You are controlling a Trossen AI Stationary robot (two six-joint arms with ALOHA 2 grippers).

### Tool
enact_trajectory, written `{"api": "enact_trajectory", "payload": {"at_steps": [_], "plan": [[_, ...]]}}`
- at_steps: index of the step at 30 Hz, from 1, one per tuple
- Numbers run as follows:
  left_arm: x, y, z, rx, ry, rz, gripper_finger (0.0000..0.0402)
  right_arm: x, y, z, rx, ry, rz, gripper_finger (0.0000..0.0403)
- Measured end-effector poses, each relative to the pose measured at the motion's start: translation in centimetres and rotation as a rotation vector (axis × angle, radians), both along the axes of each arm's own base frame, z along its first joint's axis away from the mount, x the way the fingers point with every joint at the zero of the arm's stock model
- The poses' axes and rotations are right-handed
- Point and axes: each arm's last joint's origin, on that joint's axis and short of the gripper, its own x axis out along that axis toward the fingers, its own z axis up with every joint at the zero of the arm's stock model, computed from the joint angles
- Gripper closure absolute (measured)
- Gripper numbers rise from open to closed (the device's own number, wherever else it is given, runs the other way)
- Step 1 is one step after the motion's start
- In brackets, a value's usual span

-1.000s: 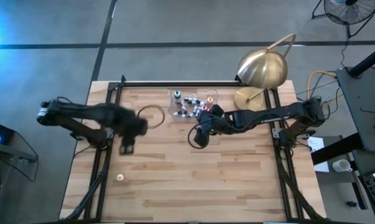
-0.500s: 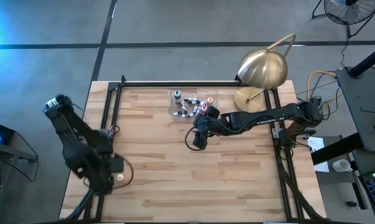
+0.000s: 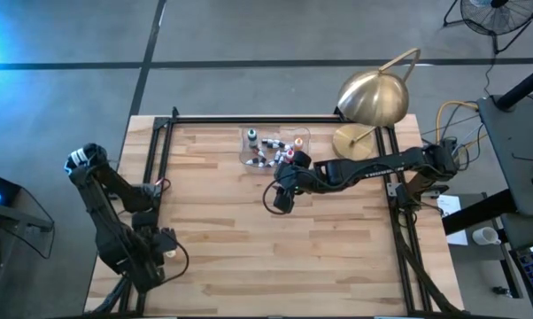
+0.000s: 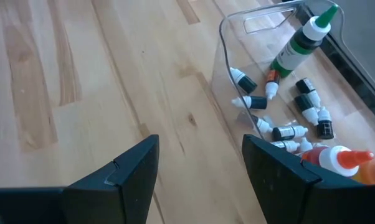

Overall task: Pick & Place food coloring
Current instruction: Put the big yellow food coloring bottle into the transparent bin

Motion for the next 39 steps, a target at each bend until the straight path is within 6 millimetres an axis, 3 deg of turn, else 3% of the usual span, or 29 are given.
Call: {"api": "enact_trajectory", "payload": {"at_steps": [7, 19, 39], "plan": [[0.0, 0.1, -1.3, 0.020, 0.017, -0.068, 0.0196, 0.0, -0.1, 0.0, 0.001, -0.001, -0.004, 0.0179], [0.0, 0.0, -4.0, 0.014, 0.013, -0.187, 0.0195, 0.0, -0.1, 0.0, 0.005, -0.001, -0.009, 0.0179], [0.4, -0.5, -6.4, -0.045, -0.042, -0.233, 0.0200, -0.1, -0.5, -0.1, 0.006, 0.009, -0.021, 0.0179]]}}
